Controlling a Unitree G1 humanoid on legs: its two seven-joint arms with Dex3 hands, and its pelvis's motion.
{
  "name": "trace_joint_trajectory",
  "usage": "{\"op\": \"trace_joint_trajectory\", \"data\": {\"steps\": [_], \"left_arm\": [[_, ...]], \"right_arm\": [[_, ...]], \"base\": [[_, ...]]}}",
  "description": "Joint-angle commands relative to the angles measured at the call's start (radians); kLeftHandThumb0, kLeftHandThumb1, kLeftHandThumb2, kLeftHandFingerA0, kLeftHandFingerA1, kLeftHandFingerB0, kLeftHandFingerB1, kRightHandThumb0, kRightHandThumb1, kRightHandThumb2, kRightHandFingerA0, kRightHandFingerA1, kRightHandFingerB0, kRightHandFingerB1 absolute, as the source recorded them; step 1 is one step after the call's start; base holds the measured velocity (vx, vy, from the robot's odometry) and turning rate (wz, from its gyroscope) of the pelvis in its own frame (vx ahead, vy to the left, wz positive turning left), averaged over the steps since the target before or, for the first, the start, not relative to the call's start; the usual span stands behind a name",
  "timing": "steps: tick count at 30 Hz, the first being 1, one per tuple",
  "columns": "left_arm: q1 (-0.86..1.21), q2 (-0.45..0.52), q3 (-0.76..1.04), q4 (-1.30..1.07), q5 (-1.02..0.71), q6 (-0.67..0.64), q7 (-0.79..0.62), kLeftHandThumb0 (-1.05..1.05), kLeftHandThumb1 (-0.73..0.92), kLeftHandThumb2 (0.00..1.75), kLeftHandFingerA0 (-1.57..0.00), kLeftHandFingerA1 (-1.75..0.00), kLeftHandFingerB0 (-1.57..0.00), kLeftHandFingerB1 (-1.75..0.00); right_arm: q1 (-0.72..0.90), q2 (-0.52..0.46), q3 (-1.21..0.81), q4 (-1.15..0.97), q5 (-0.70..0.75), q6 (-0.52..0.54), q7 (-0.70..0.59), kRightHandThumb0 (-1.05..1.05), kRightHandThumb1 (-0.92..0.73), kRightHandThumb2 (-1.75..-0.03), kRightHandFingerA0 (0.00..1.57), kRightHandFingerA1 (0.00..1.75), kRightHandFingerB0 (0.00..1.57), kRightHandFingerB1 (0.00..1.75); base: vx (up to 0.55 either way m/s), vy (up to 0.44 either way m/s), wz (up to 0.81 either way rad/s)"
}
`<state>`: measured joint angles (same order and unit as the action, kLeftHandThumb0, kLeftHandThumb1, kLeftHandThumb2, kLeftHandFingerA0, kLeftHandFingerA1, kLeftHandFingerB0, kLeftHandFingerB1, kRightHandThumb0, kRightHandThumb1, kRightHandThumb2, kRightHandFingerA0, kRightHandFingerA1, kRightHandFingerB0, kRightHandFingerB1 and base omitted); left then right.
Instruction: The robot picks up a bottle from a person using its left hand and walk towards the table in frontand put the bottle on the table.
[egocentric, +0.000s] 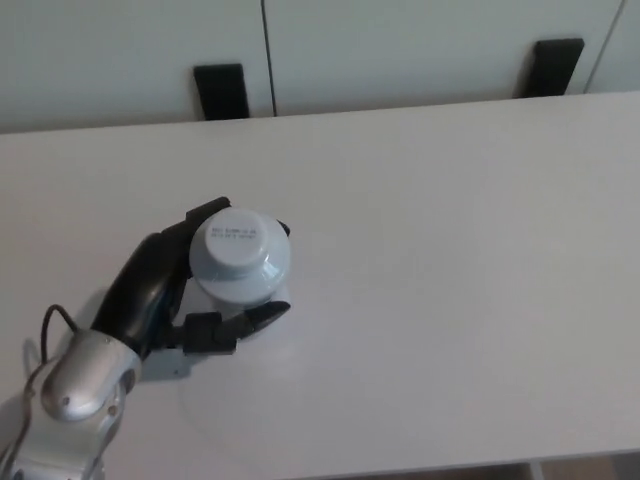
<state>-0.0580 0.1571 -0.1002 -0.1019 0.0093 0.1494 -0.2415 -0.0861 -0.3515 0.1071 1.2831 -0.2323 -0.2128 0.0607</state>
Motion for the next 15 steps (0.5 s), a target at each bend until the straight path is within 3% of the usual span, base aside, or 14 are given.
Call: {"op": "trace_joint_trajectory", "data": {"steps": [1, 15], "left_arm": [[-0.024, -0.003, 0.0, 0.059, 0.031, 0.006, 0.032, -0.28, 0.82, 0.7, -1.07, -1.46, -0.75, -1.12], [0.005, -0.012, -0.038, 0.152, 0.05, -0.041, 0.041, -0.27, 0.8, 0.7, -1.13, -1.42, -0.79, -1.11]], "right_arm": [[-0.002, -0.012, 0.006, 0.0, -0.011, 0.009, 0.007, -0.45, -0.72, -0.62, 0.63, 0.44, 0.55, 0.4], [-0.005, -0.016, 0.016, 0.002, -0.017, 0.007, 0.012, -0.46, -0.73, -0.62, 0.62, 0.43, 0.55, 0.4]], "base": [[0.0, 0.0, 0.0], [0.0, 0.0, 0.0]]}}
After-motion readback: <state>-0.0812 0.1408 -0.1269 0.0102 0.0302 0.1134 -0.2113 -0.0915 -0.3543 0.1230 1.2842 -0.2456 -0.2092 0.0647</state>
